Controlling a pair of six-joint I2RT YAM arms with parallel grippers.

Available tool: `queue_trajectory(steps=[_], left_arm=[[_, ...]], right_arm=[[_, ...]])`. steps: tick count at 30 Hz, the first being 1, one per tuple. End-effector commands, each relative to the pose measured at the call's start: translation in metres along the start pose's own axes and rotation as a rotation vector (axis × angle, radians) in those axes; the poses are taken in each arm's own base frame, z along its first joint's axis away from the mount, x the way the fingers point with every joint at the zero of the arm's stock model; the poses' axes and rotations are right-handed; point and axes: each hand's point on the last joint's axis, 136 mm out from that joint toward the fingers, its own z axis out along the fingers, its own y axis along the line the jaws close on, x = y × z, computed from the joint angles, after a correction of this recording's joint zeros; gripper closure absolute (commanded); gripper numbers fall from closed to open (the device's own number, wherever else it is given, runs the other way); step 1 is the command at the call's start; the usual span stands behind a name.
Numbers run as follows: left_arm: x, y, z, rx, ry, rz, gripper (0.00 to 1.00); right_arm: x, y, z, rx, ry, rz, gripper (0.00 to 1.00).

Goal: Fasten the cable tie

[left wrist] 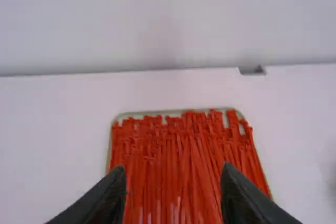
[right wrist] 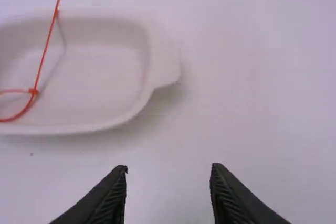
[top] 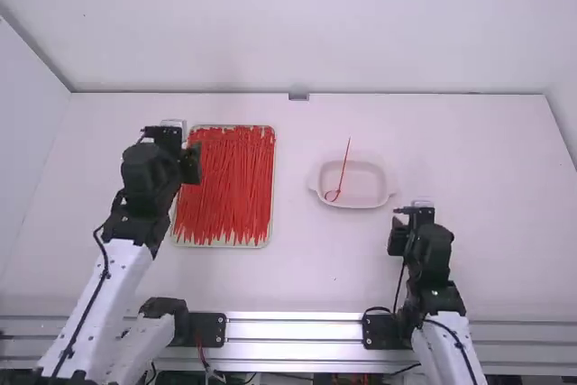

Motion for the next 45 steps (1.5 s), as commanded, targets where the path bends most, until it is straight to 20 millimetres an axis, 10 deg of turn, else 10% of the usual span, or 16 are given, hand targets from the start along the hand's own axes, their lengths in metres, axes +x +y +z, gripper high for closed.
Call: queue_trajectory(steps=[1, 19, 31, 45], left_arm=[[0.010, 0.006, -0.010, -0.034, -0.013, 0.000, 0.60], [0.109, 0.005, -0.038, -0.034, -0.013, 0.000, 0.99], [0.162, 0.005, -0.038, -0.034, -0.013, 0.000, 1.00], [0.129, 0.005, -0.050, -0.034, -0.175, 0.003, 1.00]], right_arm=[[0.004, 0.000, 0.000, -0.001, -0.023, -0.001, 0.64], [-0.062, 0.001, -0.031, -0.001, -0.344, -0.006, 0.97], [-0.087, 0.001, -0.051, -0.001, -0.483, -0.008, 1.00], [-0.089, 0.001, -0.053, -0.001, -0.495, -0.008, 1.00]])
